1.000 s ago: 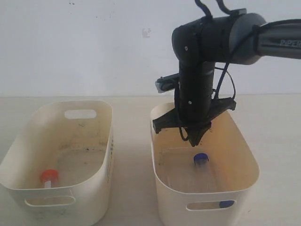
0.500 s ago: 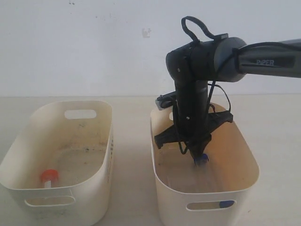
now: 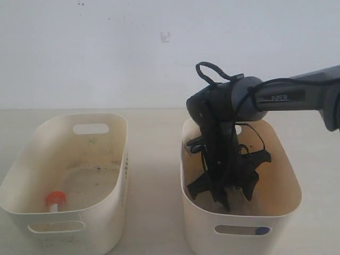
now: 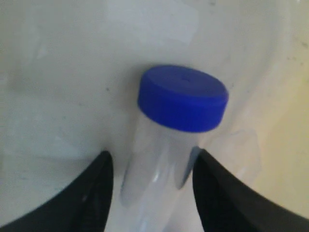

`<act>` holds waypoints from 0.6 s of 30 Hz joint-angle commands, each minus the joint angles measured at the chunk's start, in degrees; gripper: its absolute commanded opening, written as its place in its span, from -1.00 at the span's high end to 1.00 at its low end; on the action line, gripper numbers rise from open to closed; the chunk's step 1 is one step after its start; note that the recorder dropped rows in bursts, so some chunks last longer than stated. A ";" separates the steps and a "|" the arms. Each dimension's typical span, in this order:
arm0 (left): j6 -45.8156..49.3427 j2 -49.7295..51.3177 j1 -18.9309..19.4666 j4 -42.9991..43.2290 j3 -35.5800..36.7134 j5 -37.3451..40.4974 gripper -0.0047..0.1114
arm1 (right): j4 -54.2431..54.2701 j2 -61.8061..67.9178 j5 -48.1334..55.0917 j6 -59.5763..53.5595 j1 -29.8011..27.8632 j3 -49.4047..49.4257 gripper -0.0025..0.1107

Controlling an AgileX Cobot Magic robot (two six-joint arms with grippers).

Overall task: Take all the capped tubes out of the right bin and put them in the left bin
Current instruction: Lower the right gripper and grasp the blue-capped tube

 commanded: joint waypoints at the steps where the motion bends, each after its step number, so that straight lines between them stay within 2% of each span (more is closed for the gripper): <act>1: 0.09 -0.22 0.27 -0.25 0.15 -0.17 0.85 | -1.08 1.84 0.24 0.54 -0.26 2.05 0.10; 3: 0.09 -0.22 0.27 -0.25 0.15 -0.17 0.85 | -1.08 1.88 0.24 0.84 -0.26 2.05 0.36; 5: 0.09 -0.22 0.27 -0.25 0.15 -0.17 0.85 | -1.73 1.46 0.24 0.44 -0.26 2.05 0.84; 6: 0.09 -0.22 0.27 -0.25 0.15 -0.17 0.85 | -1.73 1.12 0.24 0.39 -0.26 2.05 0.95; 18: 0.09 -0.22 0.27 -0.25 0.15 -0.17 0.85 | -0.98 -9.64 0.24 -0.64 -0.26 1.93 0.96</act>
